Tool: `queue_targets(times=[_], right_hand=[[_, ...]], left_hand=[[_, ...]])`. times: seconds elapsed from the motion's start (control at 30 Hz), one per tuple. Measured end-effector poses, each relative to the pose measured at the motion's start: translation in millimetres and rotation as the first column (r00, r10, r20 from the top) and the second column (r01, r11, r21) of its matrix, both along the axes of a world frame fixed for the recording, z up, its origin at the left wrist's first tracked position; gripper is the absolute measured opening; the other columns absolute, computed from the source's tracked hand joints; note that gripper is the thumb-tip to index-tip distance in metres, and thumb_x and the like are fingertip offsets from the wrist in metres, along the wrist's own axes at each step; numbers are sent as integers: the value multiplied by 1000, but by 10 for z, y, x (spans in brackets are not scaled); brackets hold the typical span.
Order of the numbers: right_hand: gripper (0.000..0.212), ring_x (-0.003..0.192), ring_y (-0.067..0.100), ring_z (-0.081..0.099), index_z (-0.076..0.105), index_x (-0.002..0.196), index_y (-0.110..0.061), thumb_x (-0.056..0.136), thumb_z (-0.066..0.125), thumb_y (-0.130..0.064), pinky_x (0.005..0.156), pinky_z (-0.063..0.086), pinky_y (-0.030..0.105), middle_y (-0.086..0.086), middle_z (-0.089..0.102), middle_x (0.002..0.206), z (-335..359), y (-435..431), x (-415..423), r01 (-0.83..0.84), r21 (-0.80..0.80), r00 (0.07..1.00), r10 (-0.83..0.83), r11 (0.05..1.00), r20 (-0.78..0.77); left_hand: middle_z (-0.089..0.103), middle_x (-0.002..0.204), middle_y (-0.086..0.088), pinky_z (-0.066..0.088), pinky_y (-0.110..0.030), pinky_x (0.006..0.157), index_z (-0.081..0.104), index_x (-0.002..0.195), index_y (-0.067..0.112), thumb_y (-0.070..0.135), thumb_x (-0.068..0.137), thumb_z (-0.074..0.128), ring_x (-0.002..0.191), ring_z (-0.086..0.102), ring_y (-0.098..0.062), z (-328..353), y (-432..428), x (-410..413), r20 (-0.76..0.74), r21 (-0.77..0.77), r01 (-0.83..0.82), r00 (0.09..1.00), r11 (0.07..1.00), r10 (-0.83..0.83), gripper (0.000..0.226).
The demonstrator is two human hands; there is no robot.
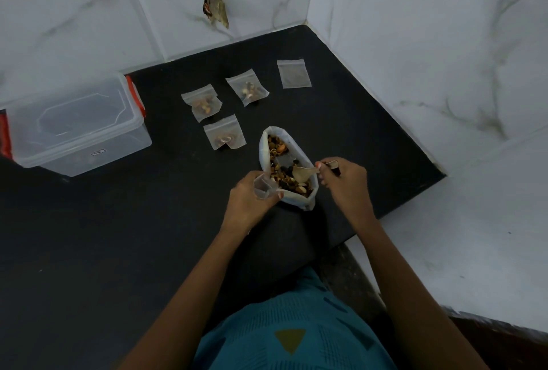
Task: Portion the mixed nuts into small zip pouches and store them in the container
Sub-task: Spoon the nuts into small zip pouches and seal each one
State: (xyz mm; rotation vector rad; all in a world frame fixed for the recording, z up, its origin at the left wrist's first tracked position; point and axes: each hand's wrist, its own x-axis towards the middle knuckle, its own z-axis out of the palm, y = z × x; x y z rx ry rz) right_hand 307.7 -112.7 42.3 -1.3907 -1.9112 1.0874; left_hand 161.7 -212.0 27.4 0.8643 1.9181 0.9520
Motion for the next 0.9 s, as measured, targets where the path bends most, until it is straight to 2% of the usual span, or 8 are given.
queue_targets(times=[0.07,0.17,0.33,0.43,0.53,0.7,0.8,0.9], right_hand=[[10,65,0,54,66,91,-7,89,56,-7,61,46,11,-3,59,75,1,-13,15,-22,-5,1000,21,1000,-4],[11,65,0,55,66,94,-5,89,56,-7,60,47,11,0,60,77,-40,-57,6,-25,-5,999,25,1000,-24],[11,62,1,55,66,92,-6,90,56,-10,59,46,11,-2,60,71,-107,-122,-9,48,-64,996,-52,997,-68],[10,57,0,56,66,86,-10,90,56,-12,57,46,11,-3,60,66,-124,-102,34,114,-131,985,-129,985,-113],[12,58,4,56,65,81,-12,90,57,-12,61,48,17,-2,61,66,-171,-118,21,187,-214,962,-223,959,-156],[11,61,8,59,65,89,-7,90,57,-13,65,51,23,1,63,68,-260,-185,-44,238,-343,922,-323,909,-214],[11,59,8,58,65,87,-4,90,57,-11,60,51,20,3,62,67,-239,-158,-12,262,-427,881,-396,865,-261],[14,58,8,57,63,77,-10,90,57,-11,58,50,18,3,61,66,-208,-142,6,270,-482,845,-445,834,-296]], left_hand=[[57,116,1,42,-20,78,52,108,24,21,80,69,100,50,-8,-12,-3,-8,34,-23,0,999,1000,1,33],[55,120,1,42,-25,85,51,105,26,19,80,69,103,49,-9,-37,7,-8,114,-85,45,993,995,-35,32],[54,112,5,39,-12,69,52,106,24,15,81,69,100,49,-6,-51,14,36,214,-60,43,976,997,-29,32],[55,116,5,39,-12,69,54,115,21,13,81,68,104,50,-7,-43,-5,20,268,-34,14,963,999,-4,38],[55,110,9,38,-11,67,54,118,20,11,81,68,97,51,-2,-41,-14,26,275,-17,21,961,1000,-15,40],[54,104,12,38,-11,65,54,113,20,10,81,67,89,51,2,-70,-27,44,275,0,20,961,1000,-20,36],[54,106,9,38,-12,66,54,112,21,11,81,67,92,51,0,-77,-20,35,266,-1,21,964,1000,-20,35],[55,109,8,39,-13,70,54,116,21,14,81,68,101,51,-6,-92,-17,30,236,-4,29,971,1000,-27,38]])
